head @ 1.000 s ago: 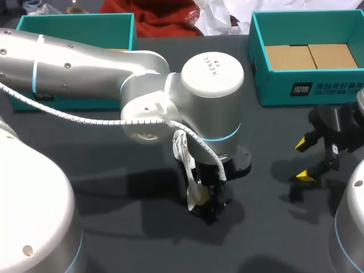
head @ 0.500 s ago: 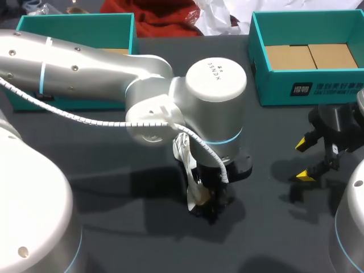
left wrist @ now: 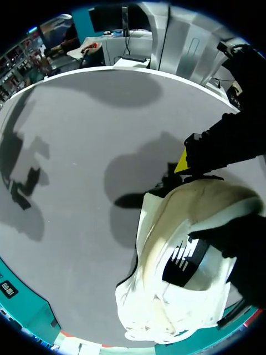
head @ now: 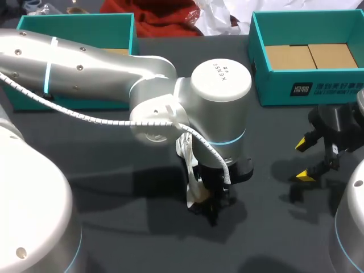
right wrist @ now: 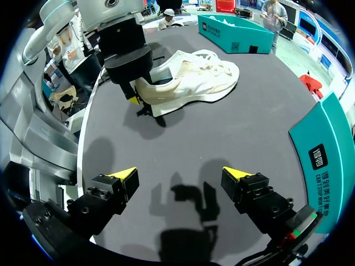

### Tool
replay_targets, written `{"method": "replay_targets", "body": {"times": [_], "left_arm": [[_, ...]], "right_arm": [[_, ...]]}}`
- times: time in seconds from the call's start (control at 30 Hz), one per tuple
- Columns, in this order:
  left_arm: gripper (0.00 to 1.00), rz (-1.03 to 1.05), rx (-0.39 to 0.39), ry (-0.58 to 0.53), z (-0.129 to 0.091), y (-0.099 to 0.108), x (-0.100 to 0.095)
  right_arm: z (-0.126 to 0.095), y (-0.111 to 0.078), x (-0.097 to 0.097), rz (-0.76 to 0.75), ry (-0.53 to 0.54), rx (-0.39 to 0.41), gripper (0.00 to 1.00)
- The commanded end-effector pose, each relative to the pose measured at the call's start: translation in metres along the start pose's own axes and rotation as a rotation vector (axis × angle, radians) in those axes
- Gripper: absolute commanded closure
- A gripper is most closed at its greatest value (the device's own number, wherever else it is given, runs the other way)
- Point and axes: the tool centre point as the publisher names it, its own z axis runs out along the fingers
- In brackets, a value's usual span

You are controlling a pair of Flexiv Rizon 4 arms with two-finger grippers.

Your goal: Take the shoe out of the shoebox, open the shoe tongue, remove and reinsert the insole, then place the shoe into the shoebox

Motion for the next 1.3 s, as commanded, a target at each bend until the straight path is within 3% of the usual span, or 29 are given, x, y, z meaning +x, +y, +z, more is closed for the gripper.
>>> {"method": "replay_targets", "body": {"times": [0.03, 0.2, 0.67, 1.3], "left_arm": [[1.00, 0.002, 0.001, 0.006, 0.002, 0.002, -0.006], [1.00, 0.008, 0.002, 0.021, -0.010, 0.006, -0.008], [1.00, 0.019, -0.053, 0.060, -0.073, 0.015, -0.038], [1.00, 0.020, -0.035, 0.055, -0.138, 0.023, -0.082]], "right_arm": [[0.000, 0.000, 0.002, 0.000, -0.004, 0.002, 0.00], [0.000, 0.000, 0.002, 0.000, -0.004, 0.002, 0.00], [0.000, 0.000, 0.002, 0.000, -0.004, 0.002, 0.00], [0.000, 0.000, 0.002, 0.000, -0.004, 0.002, 0.00]]}}
